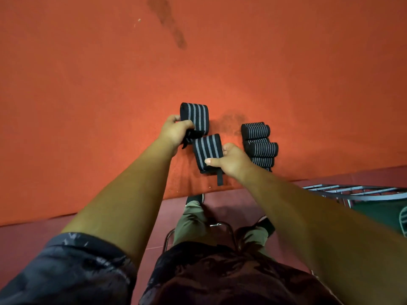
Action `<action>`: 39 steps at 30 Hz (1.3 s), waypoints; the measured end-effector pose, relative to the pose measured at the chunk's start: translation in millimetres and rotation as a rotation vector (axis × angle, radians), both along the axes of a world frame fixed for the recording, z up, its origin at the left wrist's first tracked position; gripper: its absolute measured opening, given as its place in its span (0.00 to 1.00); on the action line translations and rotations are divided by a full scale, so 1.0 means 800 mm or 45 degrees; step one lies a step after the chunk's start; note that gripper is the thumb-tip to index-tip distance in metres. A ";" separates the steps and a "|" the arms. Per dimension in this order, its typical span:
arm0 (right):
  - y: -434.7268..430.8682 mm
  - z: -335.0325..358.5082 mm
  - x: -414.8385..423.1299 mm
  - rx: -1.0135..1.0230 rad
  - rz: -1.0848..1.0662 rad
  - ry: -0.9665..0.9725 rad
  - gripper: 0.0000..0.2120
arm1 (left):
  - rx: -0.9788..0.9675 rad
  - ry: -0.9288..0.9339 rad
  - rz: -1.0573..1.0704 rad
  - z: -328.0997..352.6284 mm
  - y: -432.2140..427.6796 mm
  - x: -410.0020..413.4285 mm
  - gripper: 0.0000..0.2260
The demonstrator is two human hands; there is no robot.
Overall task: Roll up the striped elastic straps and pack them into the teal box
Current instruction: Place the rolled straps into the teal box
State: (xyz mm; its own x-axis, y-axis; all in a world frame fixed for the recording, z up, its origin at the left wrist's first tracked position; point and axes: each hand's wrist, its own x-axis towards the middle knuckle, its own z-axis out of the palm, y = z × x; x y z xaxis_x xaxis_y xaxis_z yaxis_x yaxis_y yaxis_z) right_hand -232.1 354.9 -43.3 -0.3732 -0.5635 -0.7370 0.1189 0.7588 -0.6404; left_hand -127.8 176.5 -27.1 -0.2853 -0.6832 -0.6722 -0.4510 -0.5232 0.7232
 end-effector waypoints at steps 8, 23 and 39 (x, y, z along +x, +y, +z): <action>0.009 0.112 -0.081 -0.368 -0.196 -0.147 0.27 | -0.075 0.114 -0.115 0.100 0.012 -0.069 0.07; 0.258 0.153 -0.270 -0.458 -1.061 -0.042 0.14 | -0.102 0.239 -0.665 0.135 0.190 -0.352 0.03; 0.637 0.074 -0.267 -0.072 -1.913 -0.006 0.22 | 0.067 0.165 -1.410 0.070 0.562 -0.489 0.09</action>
State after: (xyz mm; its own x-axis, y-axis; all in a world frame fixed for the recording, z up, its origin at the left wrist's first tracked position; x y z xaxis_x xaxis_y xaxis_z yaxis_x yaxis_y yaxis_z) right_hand -445.9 864.2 16.0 -0.6108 0.3044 -0.7310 0.7444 -0.0939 -0.6611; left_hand -518.9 626.1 28.7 -0.7890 0.0205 -0.6140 -0.6102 0.0895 0.7872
